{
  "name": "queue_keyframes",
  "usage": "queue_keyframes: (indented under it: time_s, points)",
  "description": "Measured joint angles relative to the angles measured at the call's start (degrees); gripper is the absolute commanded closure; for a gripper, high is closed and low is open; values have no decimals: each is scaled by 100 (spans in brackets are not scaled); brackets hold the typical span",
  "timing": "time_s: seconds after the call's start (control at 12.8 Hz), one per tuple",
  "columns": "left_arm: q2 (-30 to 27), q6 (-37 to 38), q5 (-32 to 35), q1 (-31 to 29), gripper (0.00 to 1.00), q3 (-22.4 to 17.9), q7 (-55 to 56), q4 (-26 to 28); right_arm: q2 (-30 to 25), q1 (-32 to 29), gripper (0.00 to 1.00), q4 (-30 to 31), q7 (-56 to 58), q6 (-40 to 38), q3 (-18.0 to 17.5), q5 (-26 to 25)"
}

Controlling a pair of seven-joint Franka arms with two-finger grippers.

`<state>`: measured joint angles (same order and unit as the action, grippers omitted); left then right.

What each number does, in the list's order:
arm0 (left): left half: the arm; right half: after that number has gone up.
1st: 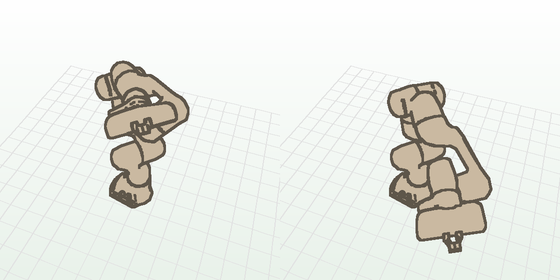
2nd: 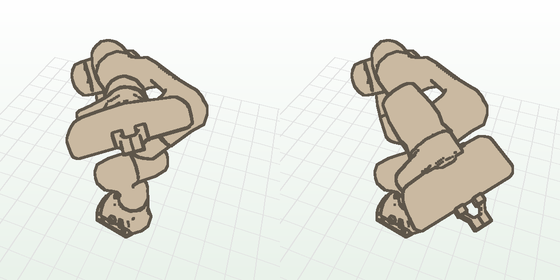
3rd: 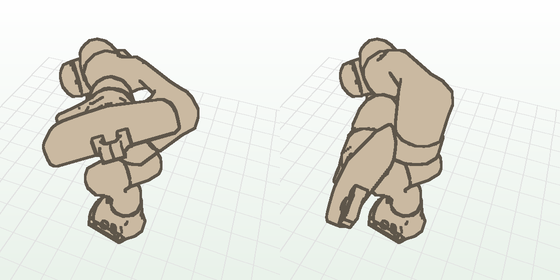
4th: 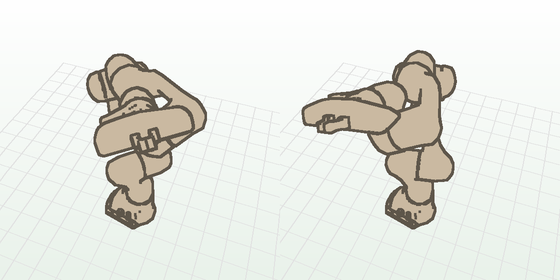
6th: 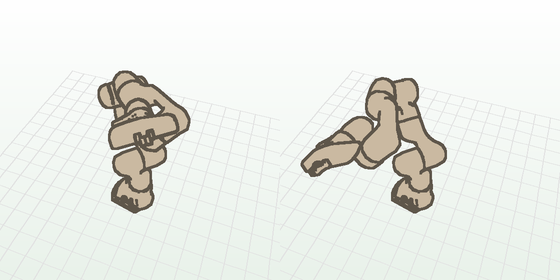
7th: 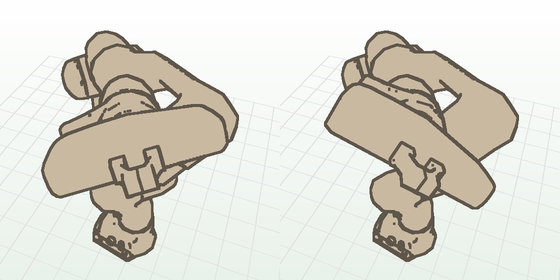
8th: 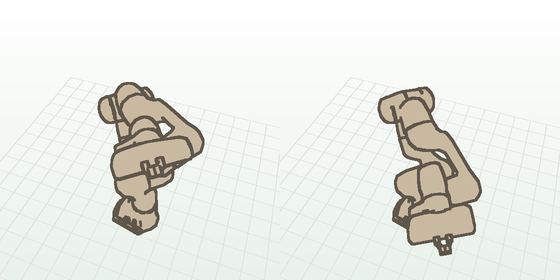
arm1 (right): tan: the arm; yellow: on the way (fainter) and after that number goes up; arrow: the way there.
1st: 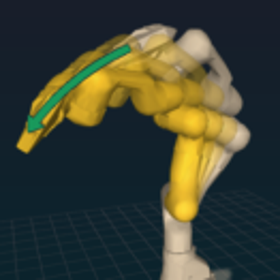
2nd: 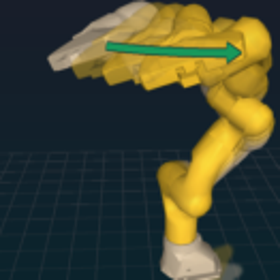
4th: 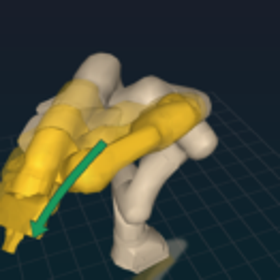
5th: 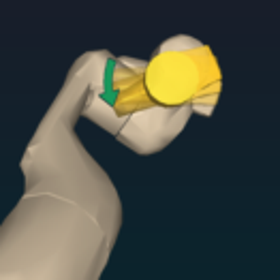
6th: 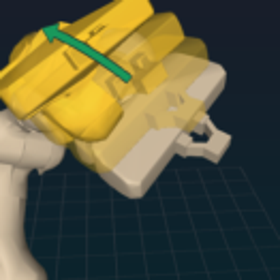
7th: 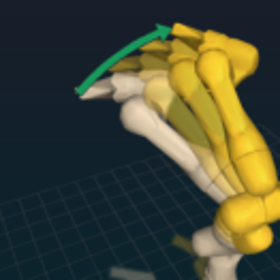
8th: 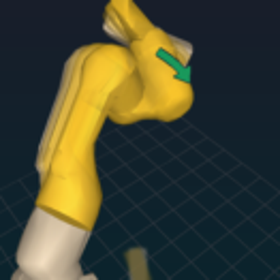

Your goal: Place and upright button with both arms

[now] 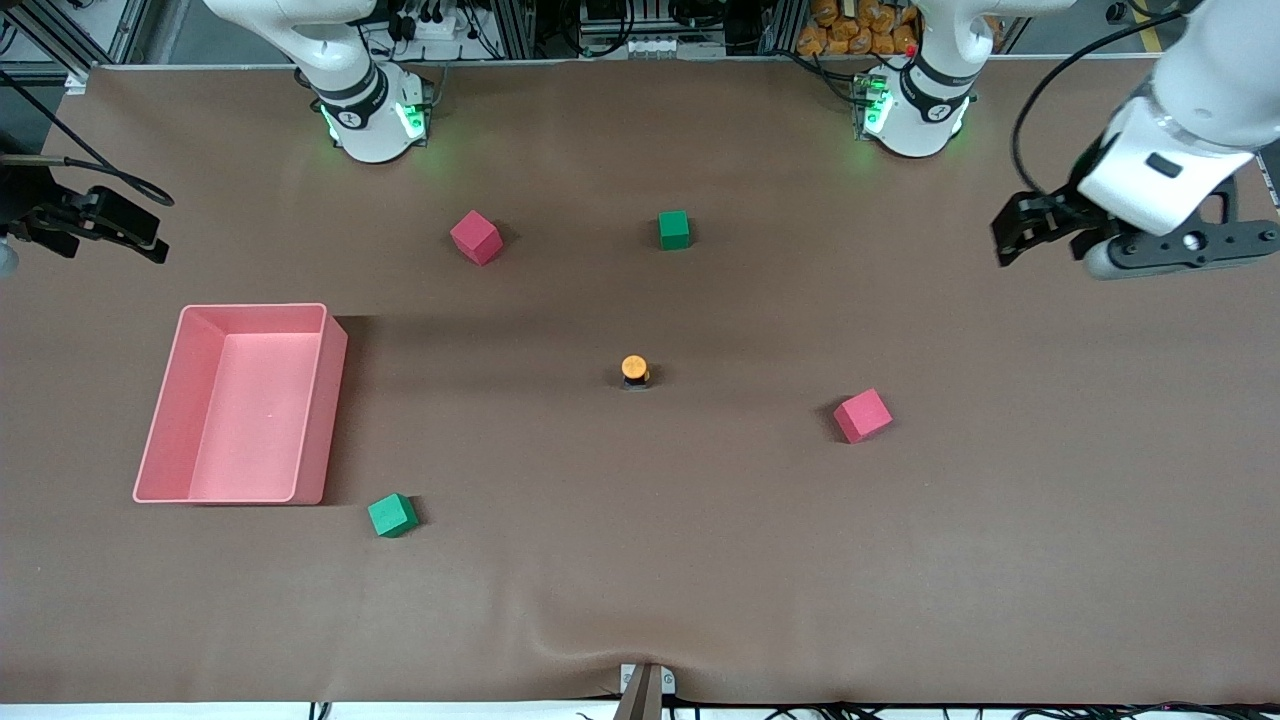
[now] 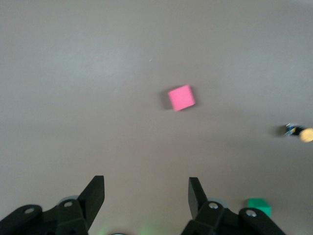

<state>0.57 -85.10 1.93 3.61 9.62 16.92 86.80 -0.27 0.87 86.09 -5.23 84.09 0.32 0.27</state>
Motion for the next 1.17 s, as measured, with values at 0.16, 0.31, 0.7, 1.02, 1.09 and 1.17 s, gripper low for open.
queue_keyframes:
  time_s: [0.16, 0.31, 0.7, 1.02, 1.09, 1.17]
  points:
    - [-343, 2, -3, -168, 22, -2, -157, 445, 0, -3, 0, 0, 0, 0, 1, 0]
    - [-657, 3, -3, -248, 22, -11, -348, 821, 0, -3, 0, 0, 0, -2, 1, 0]
    - [-877, 2, -3, -558, 22, -56, -789, 1005, 0, -3, 0, 0, 0, -2, 1, 0]
    - [-878, 63, -70, -578, 22, -156, -840, 829, 0, -3, 0, 0, 0, -13, 1, 0]
    - [-876, 73, -78, -578, 22, -155, -840, 786, 0, -3, 0, 0, 0, -22, 1, 0]
    - [-871, 73, -78, -580, 22, -158, -839, 736, 0, -3, 0, 0, 0, -30, 1, 0]
